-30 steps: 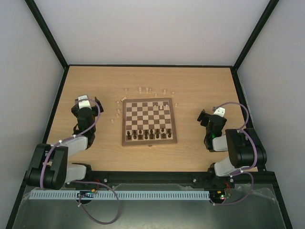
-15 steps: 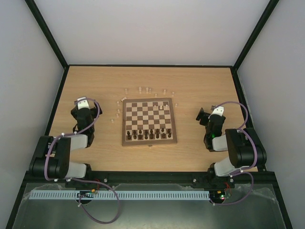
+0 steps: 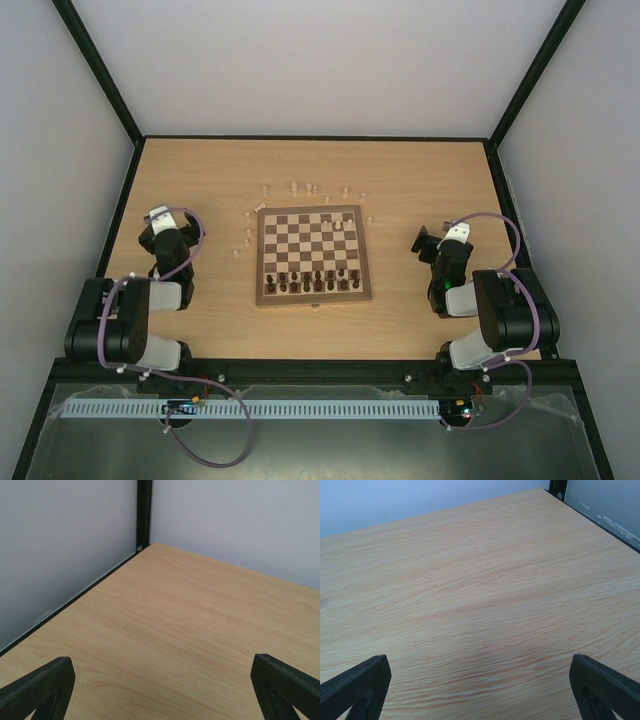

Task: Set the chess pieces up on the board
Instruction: Reset both arms

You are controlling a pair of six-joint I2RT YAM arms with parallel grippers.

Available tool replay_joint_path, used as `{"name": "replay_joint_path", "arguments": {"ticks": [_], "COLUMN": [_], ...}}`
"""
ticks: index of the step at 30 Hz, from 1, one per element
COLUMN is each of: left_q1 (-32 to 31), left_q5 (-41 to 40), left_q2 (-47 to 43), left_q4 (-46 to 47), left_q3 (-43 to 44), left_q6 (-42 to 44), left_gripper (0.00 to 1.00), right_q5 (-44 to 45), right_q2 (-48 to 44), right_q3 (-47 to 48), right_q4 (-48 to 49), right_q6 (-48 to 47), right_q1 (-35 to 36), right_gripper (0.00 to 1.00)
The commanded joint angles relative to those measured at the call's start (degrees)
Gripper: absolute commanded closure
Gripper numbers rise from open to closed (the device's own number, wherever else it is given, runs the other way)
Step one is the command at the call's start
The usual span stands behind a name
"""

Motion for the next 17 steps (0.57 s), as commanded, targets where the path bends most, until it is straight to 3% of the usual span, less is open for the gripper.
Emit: {"name": "replay_joint_path", "arguments": {"ticks": [1,3,17], "left_q1": [-2.5,-2.3,-1.5], "left_q5": [8.1,14.9,14.8], "left_q2": [3.2,5.2,5.6], "left_q4": [11.0,12.9,11.1], "left_q3": [-1.8,-1.4,-0.5], "left_q6": [6.9,10.1,9.0], "left_gripper": [0.01,0.01,0.01], "right_q5": [0.6,0.7,0.6], "right_q2": [0.1,0.1,0.2], "right_q3": [1.0,1.0,1.1], "right_q4": [3.2,3.2,2.9], "right_q6": [-0.6,-0.6,-0.5], "right_q1": [0.2,0.2,0.2], "right_gripper": [0.01,0.01,0.01]}}
